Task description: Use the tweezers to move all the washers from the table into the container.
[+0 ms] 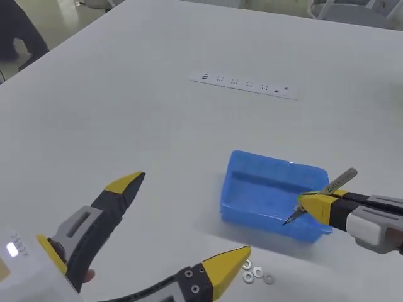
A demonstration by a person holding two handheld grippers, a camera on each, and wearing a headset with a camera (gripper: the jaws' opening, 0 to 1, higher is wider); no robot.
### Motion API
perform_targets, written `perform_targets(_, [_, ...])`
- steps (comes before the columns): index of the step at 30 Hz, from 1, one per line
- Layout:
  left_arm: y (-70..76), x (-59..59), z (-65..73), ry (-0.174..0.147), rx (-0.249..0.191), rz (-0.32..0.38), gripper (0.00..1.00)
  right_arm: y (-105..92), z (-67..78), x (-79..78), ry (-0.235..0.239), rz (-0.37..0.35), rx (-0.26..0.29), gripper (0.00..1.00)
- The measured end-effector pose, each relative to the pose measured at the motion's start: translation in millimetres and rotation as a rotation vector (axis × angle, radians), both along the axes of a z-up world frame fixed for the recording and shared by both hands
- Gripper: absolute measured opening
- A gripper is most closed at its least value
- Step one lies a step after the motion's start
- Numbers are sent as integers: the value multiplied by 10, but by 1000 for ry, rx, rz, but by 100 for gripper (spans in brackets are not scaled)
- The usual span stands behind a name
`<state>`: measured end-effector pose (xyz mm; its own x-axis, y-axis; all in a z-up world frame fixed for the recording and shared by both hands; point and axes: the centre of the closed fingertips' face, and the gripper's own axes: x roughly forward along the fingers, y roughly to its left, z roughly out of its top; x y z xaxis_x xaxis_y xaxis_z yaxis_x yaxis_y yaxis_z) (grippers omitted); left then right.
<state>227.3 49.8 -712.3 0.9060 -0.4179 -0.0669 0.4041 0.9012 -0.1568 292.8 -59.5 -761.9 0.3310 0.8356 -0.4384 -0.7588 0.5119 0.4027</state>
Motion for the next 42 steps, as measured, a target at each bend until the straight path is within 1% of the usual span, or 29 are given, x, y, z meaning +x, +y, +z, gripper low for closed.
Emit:
perform_targets(2, [8, -1, -11, 0, 3, 0, 91, 10, -123, -79, 34, 7, -9, 3])
perform_targets(3, [9, -2, -13, -1, 1, 0, 91, 10, -218, -128, 55, 12, -25, 3])
perform_targets(5, [17, -2, -23, 0, 1, 1, 91, 28, -354, -204, 95, 14, -24, 3])
perform_targets(8, [21, -3, -38, 3, 1, 1, 90, 32, -512, -259, 126, 13, -39, 3])
perform_targets(12, [17, -4, -51, 7, 3, 0, 90, 30, -658, -284, 150, 12, -64, 3])
perform_targets(14, [12, -6, -56, 8, 6, -2, 90, 39, -683, -308, 155, 19, -73, 3])
perform_targets(20, [8, -6, -67, 10, 7, -3, 89, 41, -672, -328, 134, 32, -95, 3])
perform_targets(24, [0, -6, -68, 11, 7, -5, 89, 31, -639, -349, 99, 46, -120, 3])
perform_targets(25, [-2, -6, -68, 12, 8, -5, 89, 27, -642, -353, 95, 47, -127, 3])
perform_targets(26, [-4, -6, -68, 11, 9, -5, 89, 11, -661, -336, 80, 49, -136, 3])
perform_targets(31, [-14, -7, -64, 14, 8, -8, 89, 44, -691, -387, 83, 76, -136, 3])
perform_targets(32, [-15, -7, -63, 13, 9, -8, 89, 56, -686, -401, 65, 85, -145, 3])
perform_targets(33, [-1, -1, -82, 13, 9, -9, 89, 52, -703, -418, 57, 98, -167, 3])
perform_targets(34, [8, 3, -93, 14, 10, -9, 89, 69, -680, -432, 27, 115, -171, 3])
perform_targets(35, [27, 10, -118, 14, 13, -9, 89, 65, -694, -465, 9, 143, -197, 3])
perform_targets(36, [35, 14, -128, 14, 15, -9, 89, 94, -675, -465, -28, 156, -202, 3])
perform_targets(37, [30, 12, -123, 13, 15, -10, 89, 111, -678, -509, -73, 198, -234, 3])
perform_targets(38, [28, 12, -122, 13, 15, -10, 89, 118, -678, -542, -96, 222, -252, 3])
perform_targets(39, [29, 13, -124, 13, 17, -10, 89, 130, -689, -589, -125, 258, -283, 3])
perform_targets(40, [30, 13, -125, 13, 17, -10, 89, 166, -677, -598, -156, 275, -285, 3])
perform_targets(41, [42, 18, -142, 13, 18, -11, 89, 183, -684, -627, -190, 302, -307, 3])
perform_targets(42, [48, 20, -150, 13, 20, -11, 89, 189, -686, -642, -211, 319, -323, 3])
